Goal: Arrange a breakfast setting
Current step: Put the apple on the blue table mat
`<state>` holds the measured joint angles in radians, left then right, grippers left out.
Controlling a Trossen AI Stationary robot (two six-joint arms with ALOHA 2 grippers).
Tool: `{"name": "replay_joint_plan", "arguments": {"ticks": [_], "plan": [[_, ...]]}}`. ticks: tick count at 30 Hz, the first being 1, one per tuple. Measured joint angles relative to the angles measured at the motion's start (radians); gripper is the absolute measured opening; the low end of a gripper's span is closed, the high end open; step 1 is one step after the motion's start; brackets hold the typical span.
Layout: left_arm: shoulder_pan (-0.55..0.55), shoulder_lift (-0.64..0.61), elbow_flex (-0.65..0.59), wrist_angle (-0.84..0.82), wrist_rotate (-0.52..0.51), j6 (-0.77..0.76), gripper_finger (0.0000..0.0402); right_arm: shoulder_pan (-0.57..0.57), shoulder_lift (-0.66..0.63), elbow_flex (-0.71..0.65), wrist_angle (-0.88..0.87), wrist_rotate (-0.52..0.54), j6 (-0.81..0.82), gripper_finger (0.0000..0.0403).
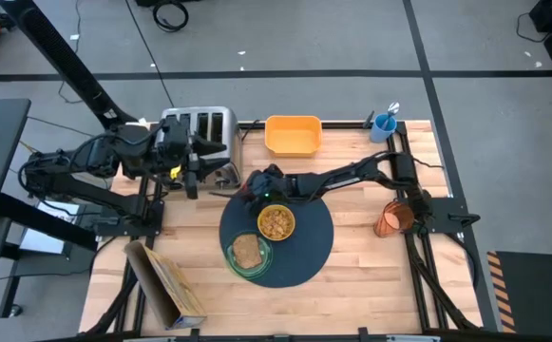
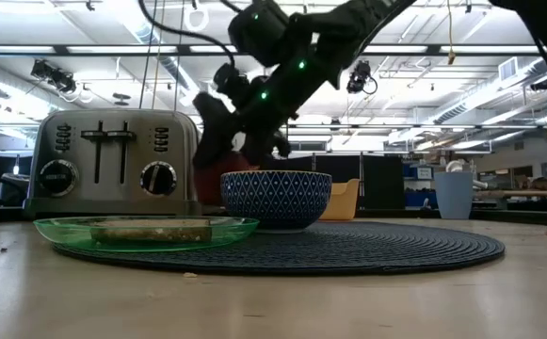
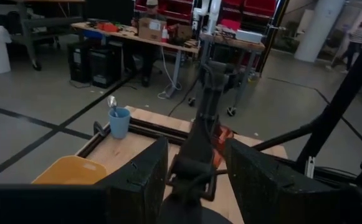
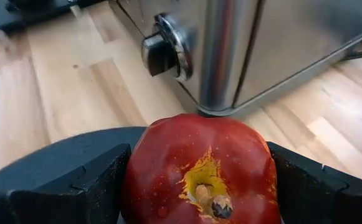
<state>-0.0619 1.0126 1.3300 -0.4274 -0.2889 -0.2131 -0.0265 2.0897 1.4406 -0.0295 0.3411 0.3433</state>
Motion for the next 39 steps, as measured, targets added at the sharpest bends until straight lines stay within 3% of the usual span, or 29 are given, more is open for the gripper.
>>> {"name": "replay_joint_plan", "arguments": {"ticks": [21, 29, 39], "plan": [[0.001, -0.003, 0.000, -0.019, -0.001, -0.003, 0.0166, -0.017, 0.074, 0.001, 0.075, -0.043, -0.161, 0.0360], [0.001, -0.003, 0.000, -0.019, -0.001, -0.003, 0.0166, -0.017, 0.070, -0.001, 0.068, -0.056, -0.159, 0.0396], [0.001, -0.003, 0.000, -0.020, -0.001, -0.004, 0.0166, -0.014, 0.015, -0.002, 0.029, -0.075, -0.134, 0.0398]]}}
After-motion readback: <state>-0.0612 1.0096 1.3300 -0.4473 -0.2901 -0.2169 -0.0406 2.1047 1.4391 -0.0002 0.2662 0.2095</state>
